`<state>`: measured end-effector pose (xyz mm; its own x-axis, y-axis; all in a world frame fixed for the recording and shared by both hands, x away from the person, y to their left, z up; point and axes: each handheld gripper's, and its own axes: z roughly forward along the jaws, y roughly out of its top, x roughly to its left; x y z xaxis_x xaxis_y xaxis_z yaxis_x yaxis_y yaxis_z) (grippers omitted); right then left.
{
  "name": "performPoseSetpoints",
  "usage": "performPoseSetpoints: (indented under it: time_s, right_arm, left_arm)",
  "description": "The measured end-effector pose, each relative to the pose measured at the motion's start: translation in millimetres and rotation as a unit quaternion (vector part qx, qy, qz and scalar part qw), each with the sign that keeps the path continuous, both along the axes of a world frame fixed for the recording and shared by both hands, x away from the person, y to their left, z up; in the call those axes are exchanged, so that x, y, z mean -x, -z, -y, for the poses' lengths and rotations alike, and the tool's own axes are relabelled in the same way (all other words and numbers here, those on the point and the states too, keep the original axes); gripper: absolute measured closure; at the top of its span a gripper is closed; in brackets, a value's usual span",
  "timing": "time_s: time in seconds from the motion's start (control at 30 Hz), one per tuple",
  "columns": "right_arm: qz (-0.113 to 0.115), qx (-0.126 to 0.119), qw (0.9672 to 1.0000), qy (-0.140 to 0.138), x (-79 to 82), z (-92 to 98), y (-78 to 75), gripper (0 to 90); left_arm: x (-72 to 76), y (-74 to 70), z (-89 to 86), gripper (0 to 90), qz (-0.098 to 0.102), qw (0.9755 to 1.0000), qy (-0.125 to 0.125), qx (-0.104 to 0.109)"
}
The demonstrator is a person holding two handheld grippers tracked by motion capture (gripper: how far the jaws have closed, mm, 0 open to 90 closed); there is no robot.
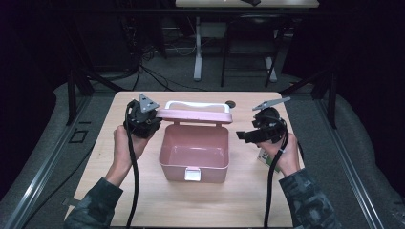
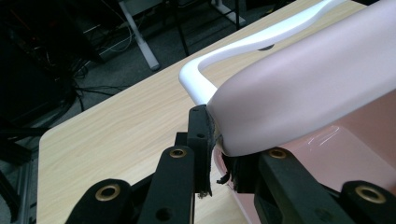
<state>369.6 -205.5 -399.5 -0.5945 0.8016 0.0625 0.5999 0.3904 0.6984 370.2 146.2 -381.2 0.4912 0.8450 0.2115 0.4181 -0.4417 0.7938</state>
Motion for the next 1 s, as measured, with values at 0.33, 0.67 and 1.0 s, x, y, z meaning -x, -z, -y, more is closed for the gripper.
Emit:
performPoseSetpoints:
  time_s: [0.33,0.67,1.0]
  right_arm:
    - [-0.03,0.01,0.9981,-0.054,19.8,-33.5,48.2,27.9]
    - [-0.047,0.051,0.9948,-0.075,18.2,-52.5,71.2,40.5]
    - [-0.039,0.06,0.9939,-0.085,18.4,-50.6,70.1,44.4]
  left_arm:
    - [-8.7,-5.3,1.0,81.6,-0.011,0.9999,0.002,-0.005]
    - [-14.1,-6.8,1.6,82.5,-0.011,0.9999,0.001,-0.011]
    - [-17.8,-8.8,2.3,82.7,-0.015,0.9998,0.005,-0.014]
